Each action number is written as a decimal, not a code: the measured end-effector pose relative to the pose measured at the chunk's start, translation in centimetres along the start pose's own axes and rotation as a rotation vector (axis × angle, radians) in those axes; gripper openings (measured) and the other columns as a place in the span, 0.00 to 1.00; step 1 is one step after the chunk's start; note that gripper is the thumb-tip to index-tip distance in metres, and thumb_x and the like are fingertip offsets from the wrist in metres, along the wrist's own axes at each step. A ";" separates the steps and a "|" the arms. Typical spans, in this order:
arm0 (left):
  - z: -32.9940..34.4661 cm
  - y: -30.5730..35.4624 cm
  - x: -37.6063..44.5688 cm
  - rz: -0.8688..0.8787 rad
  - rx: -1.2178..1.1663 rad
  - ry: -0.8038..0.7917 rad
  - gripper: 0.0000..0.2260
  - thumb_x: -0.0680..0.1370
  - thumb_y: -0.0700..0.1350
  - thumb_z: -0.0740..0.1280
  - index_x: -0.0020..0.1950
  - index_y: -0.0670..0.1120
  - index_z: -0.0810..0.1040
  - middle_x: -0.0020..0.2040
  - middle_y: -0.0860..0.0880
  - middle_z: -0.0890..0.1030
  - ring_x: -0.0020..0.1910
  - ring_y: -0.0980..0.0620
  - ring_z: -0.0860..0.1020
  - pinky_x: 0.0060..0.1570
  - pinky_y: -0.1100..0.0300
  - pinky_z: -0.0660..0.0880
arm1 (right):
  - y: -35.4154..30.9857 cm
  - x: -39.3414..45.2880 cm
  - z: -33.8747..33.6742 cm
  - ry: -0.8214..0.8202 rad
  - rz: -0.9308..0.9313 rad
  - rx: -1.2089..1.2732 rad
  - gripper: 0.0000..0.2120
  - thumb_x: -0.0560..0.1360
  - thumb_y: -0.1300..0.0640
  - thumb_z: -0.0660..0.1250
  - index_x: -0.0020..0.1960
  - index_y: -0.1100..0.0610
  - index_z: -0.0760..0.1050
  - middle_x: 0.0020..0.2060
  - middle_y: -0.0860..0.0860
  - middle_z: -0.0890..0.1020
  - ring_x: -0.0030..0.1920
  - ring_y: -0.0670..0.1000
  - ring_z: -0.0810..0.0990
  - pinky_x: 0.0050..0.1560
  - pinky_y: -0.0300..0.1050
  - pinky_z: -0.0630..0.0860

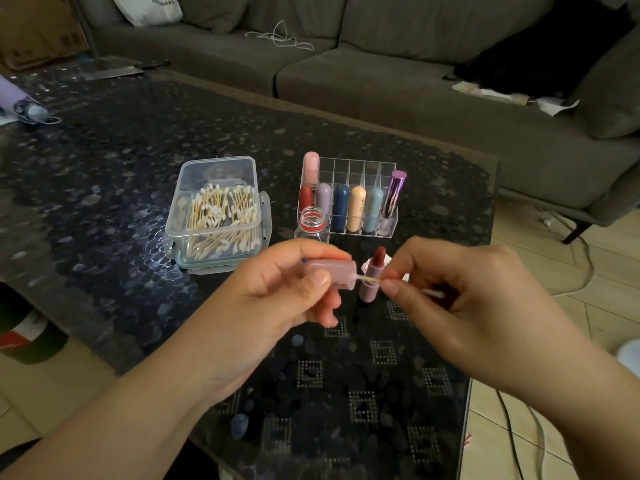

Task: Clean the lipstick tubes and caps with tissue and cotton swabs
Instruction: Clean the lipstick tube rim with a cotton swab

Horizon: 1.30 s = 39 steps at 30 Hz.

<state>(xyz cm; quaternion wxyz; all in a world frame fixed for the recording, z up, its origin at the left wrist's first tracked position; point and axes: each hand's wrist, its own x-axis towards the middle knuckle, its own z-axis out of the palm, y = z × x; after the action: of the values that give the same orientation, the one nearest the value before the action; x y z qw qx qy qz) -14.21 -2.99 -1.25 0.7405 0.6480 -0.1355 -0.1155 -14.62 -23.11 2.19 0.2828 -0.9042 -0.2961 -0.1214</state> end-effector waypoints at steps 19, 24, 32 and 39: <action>0.1 0.0 0.3 0.055 -0.005 0.067 0.10 0.74 0.45 0.61 0.44 0.46 0.82 0.36 0.49 0.81 0.36 0.56 0.75 0.40 0.64 0.75 | -0.5 -0.2 0.2 -0.046 -0.060 -0.051 0.05 0.74 0.52 0.62 0.41 0.51 0.74 0.24 0.41 0.65 0.25 0.41 0.65 0.27 0.29 0.60; 0.2 -0.2 0.2 0.060 -0.005 0.049 0.10 0.74 0.44 0.61 0.45 0.48 0.82 0.39 0.49 0.81 0.41 0.52 0.76 0.45 0.61 0.75 | -0.4 -0.1 0.1 -0.010 -0.042 -0.027 0.06 0.74 0.52 0.62 0.42 0.52 0.76 0.23 0.40 0.63 0.25 0.40 0.65 0.27 0.27 0.60; 0.1 0.1 0.0 0.054 0.070 0.035 0.11 0.72 0.43 0.62 0.45 0.54 0.82 0.45 0.39 0.79 0.42 0.51 0.76 0.51 0.56 0.74 | -0.3 -0.2 0.1 -0.016 -0.032 -0.005 0.07 0.74 0.51 0.61 0.42 0.52 0.75 0.23 0.41 0.64 0.25 0.41 0.66 0.27 0.28 0.60; 0.0 0.1 0.0 0.032 -0.007 -0.009 0.12 0.73 0.40 0.61 0.50 0.48 0.82 0.43 0.39 0.78 0.36 0.51 0.75 0.37 0.61 0.75 | -0.1 -0.3 0.0 -0.024 -0.037 0.104 0.04 0.73 0.56 0.67 0.40 0.53 0.76 0.23 0.44 0.66 0.24 0.42 0.65 0.28 0.26 0.60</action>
<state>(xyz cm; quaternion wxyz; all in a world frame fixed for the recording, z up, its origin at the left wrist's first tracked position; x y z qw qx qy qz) -14.25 -2.97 -1.19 0.7441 0.6425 -0.1488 -0.1072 -14.92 -23.23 2.07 0.3237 -0.8840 -0.3221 -0.1004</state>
